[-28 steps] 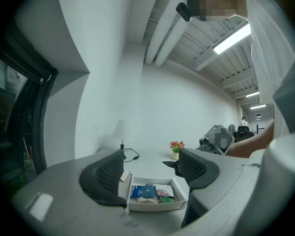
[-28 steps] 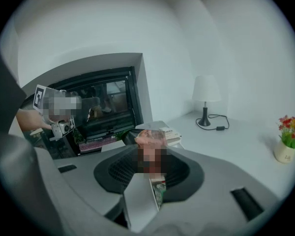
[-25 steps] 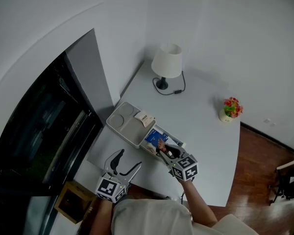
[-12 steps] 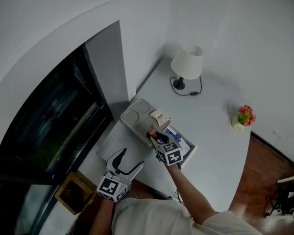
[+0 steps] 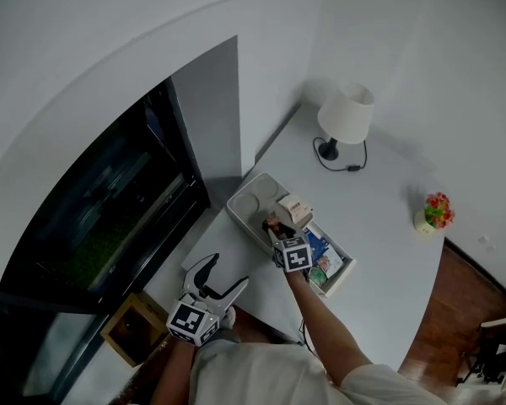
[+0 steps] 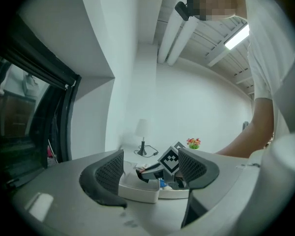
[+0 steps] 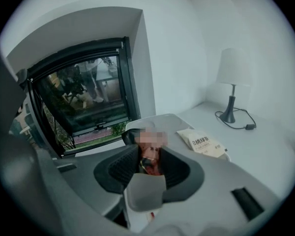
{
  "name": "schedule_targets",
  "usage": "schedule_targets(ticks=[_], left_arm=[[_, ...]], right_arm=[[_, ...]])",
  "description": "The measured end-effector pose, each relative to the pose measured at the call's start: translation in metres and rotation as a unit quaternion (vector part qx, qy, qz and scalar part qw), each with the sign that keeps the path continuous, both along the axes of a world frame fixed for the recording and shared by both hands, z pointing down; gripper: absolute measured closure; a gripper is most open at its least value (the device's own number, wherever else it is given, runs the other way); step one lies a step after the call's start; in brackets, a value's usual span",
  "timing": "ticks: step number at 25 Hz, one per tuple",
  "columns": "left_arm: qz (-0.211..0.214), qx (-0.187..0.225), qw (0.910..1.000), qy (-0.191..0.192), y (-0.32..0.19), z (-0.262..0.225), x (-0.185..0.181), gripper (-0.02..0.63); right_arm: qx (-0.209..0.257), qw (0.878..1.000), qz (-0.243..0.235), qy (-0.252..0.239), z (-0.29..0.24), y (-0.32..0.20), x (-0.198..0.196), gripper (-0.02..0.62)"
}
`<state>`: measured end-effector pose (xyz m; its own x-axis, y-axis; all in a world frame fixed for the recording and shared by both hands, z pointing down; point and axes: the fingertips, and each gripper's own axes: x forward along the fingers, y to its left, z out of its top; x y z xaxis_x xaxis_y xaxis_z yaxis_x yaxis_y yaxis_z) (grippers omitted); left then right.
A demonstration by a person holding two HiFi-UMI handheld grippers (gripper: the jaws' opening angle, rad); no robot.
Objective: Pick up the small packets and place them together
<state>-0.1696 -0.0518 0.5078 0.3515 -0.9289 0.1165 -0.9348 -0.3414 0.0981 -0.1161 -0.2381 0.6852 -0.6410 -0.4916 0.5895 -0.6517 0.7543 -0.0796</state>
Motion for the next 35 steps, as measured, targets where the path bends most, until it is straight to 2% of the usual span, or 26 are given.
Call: schedule_targets(ticks=[6, 14, 16, 19, 20, 22, 24, 27, 29, 31, 32, 33, 34, 35], left_arm=[[0.002, 0.009, 0.9999, -0.004, -0.007, -0.009, -0.011, 0.261], [0.015, 0.008, 0.9999, -0.005, -0.01, -0.009, -0.004, 0.261], [0.015, 0.008, 0.9999, -0.003, -0.01, -0.009, -0.005, 0.261], [0.013, 0.007, 0.9999, -0.004, -0.01, -0.008, -0.008, 0.261], [0.012, 0.007, 0.9999, -0.003, -0.009, -0.007, -0.008, 0.261], [0.011, 0.007, 0.9999, -0.001, -0.009, -0.007, -0.008, 0.261], [0.012, 0.01, 0.9999, 0.001, -0.01, -0.007, -0.006, 0.261], [0.017, 0.013, 0.9998, 0.002, -0.014, -0.01, -0.004, 0.261], [0.022, 0.017, 0.9996, 0.004, -0.016, -0.013, 0.0, 0.261], [0.026, 0.018, 0.9994, 0.011, -0.018, -0.013, 0.004, 0.262], [0.028, 0.017, 0.9993, 0.016, -0.019, -0.012, 0.006, 0.262], [0.031, 0.017, 0.9992, 0.021, -0.021, -0.01, 0.008, 0.262], [0.036, 0.017, 0.999, 0.022, -0.022, -0.01, 0.011, 0.263], [0.042, 0.016, 0.9987, 0.021, -0.023, -0.009, 0.015, 0.265]], right_arm=[[-0.02, 0.999, 0.014, 0.028, 0.019, -0.007, 0.001, 0.423], [-0.023, 0.999, 0.017, 0.033, 0.025, -0.007, -0.001, 0.423], [-0.023, 0.999, 0.015, 0.032, 0.026, -0.007, -0.003, 0.453], [-0.019, 0.999, 0.012, 0.038, 0.027, -0.007, -0.004, 0.453], [-0.014, 0.999, 0.012, 0.039, 0.026, -0.007, -0.005, 0.416], [0.005, 0.999, 0.01, 0.031, 0.017, -0.007, -0.005, 0.408], [0.029, 1.0, -0.004, -0.007, -0.002, -0.006, -0.011, 0.397], [0.071, 0.991, -0.048, -0.107, -0.048, 0.005, -0.02, 0.397], [0.104, 0.976, -0.079, -0.177, -0.09, 0.018, -0.016, 0.396], [0.146, 0.953, -0.101, -0.246, -0.138, 0.034, -0.001, 0.396], [0.167, 0.942, -0.101, -0.273, -0.161, 0.04, 0.01, 0.372], [0.185, 0.933, -0.095, -0.292, -0.181, 0.046, 0.024, 0.304], [0.202, 0.927, -0.086, -0.305, -0.198, 0.052, 0.039, 0.262], [0.217, 0.922, -0.074, -0.312, -0.212, 0.058, 0.054, 0.259]])
